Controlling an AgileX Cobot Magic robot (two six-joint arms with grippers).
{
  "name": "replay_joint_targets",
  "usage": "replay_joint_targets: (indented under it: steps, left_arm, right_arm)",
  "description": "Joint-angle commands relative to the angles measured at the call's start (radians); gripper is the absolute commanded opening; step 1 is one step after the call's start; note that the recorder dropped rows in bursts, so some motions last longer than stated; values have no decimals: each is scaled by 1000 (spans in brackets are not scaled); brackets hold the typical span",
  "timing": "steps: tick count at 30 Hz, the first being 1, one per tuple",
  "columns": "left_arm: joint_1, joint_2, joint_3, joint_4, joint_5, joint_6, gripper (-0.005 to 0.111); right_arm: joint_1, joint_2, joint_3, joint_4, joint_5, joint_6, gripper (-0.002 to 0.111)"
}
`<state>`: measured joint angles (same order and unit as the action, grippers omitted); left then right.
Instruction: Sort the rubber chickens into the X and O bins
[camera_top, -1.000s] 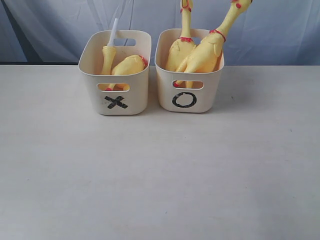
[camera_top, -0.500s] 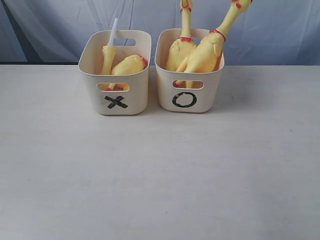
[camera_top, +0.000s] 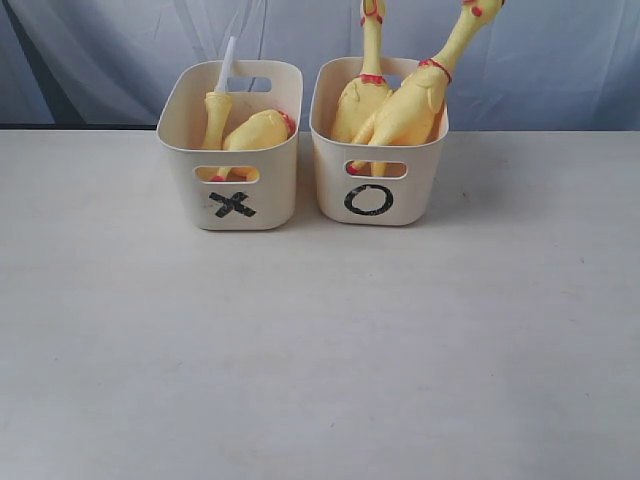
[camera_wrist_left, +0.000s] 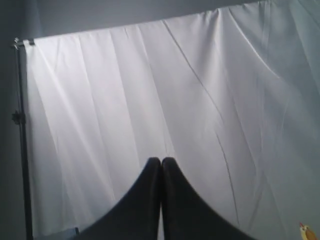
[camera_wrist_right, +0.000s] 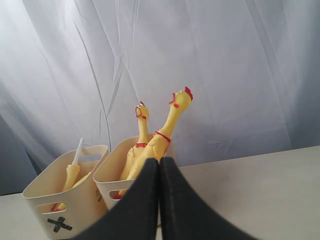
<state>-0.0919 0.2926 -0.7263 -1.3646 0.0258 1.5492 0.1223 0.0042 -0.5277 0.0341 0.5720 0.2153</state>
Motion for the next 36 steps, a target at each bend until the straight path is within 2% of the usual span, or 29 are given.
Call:
replay_joint_targets:
  steps: [1, 16, 26, 36]
  left_arm:
    - [21, -98, 3, -4, -1, -1, 0]
    - [21, -293, 3, -4, -1, -1, 0]
    - [71, -293, -1, -4, -2, -1, 0]
    - [71, -293, -1, -4, -4, -1, 0]
  right_arm:
    - [-6, -4, 5, -3, 0, -5, 0]
    - [-6, -4, 5, 1, 0, -5, 0]
    - [-6, -4, 5, 1, 3, -5, 0]
    - [-6, -4, 5, 1, 7, -5, 0]
